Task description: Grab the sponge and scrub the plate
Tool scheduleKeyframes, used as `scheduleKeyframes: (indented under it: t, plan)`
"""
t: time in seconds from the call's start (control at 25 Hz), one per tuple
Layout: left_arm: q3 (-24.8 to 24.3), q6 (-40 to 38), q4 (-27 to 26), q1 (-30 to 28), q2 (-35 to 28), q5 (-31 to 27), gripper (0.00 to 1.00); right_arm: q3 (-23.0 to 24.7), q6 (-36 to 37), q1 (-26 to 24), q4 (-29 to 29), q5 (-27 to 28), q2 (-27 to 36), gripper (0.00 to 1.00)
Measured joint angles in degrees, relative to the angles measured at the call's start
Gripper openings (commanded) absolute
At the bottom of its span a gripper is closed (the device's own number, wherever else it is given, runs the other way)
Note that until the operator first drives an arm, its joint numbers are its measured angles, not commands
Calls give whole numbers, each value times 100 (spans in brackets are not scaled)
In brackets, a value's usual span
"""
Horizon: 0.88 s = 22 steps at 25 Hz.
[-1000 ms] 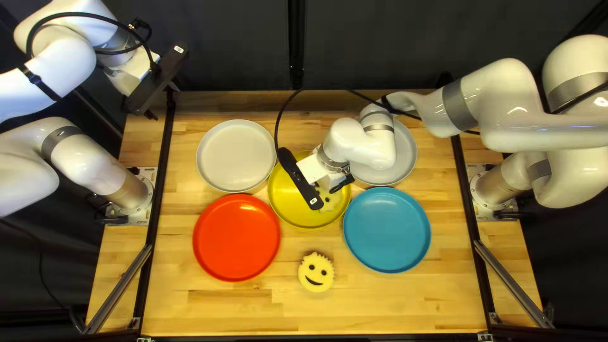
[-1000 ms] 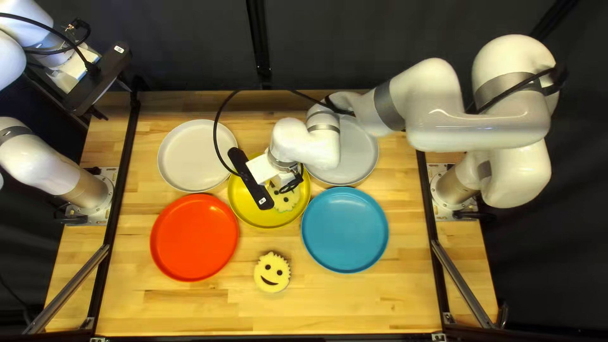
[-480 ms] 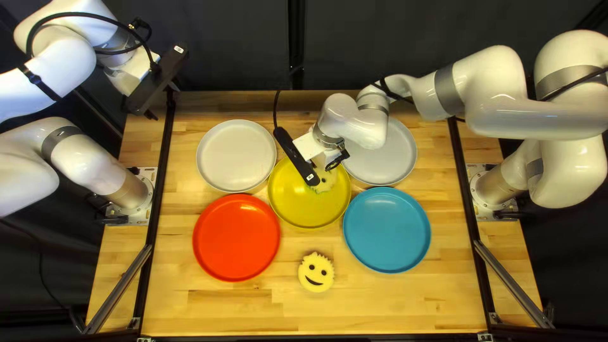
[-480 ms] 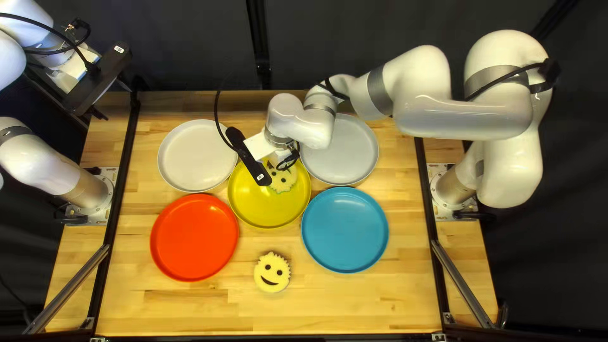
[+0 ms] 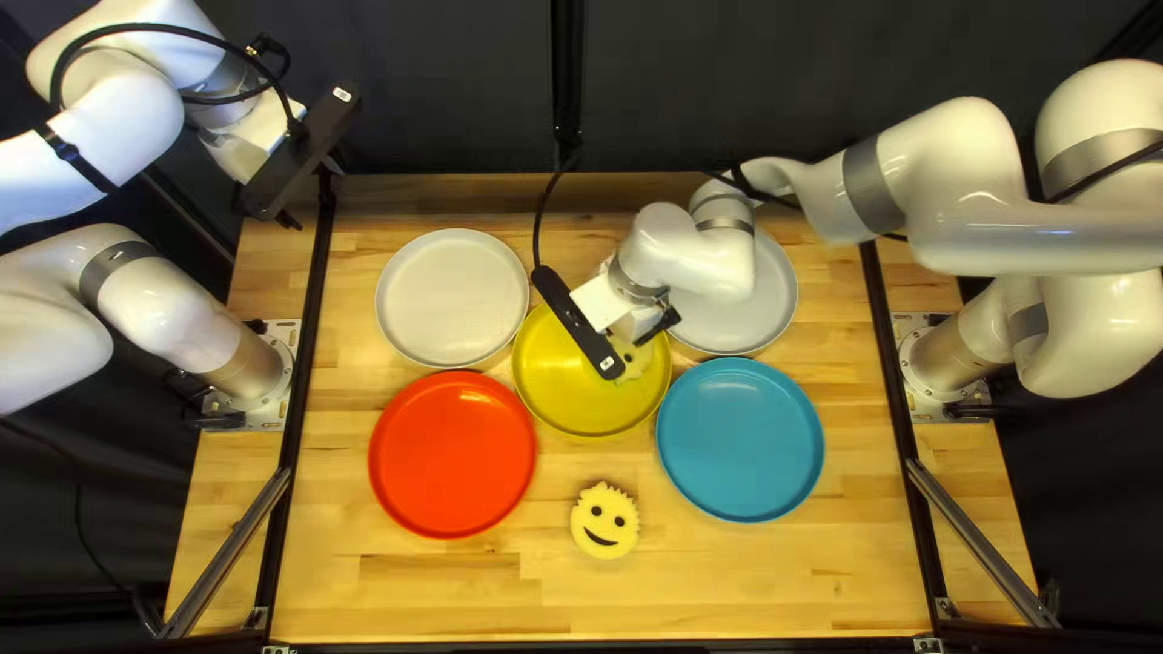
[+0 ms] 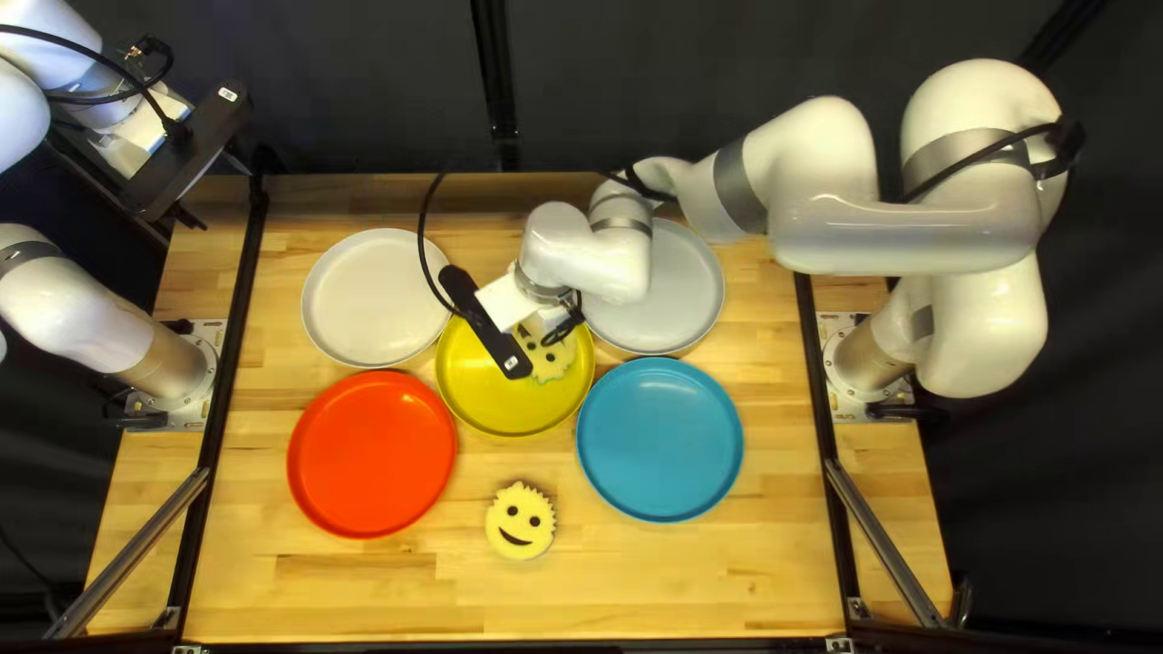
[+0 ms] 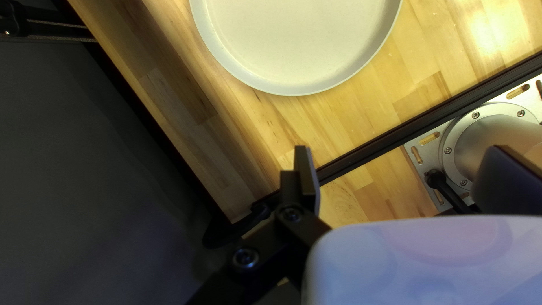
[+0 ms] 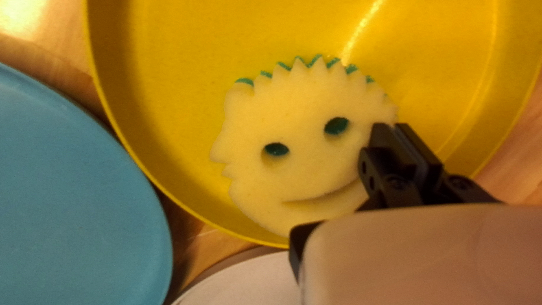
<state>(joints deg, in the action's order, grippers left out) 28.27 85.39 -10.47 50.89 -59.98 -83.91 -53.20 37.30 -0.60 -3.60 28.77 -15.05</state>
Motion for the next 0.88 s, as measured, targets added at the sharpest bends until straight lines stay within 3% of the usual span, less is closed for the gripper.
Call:
scheduleKeyframes:
  t: [0.52, 0.88]
  plan:
    - [0, 0, 0, 0, 0, 0, 100, -1293, 1229, -954, 1197, 545, -888, 0]
    - [0, 0, 0, 0, 0, 0, 100, -1473, 936, -976, 1506, 865, -960, 0]
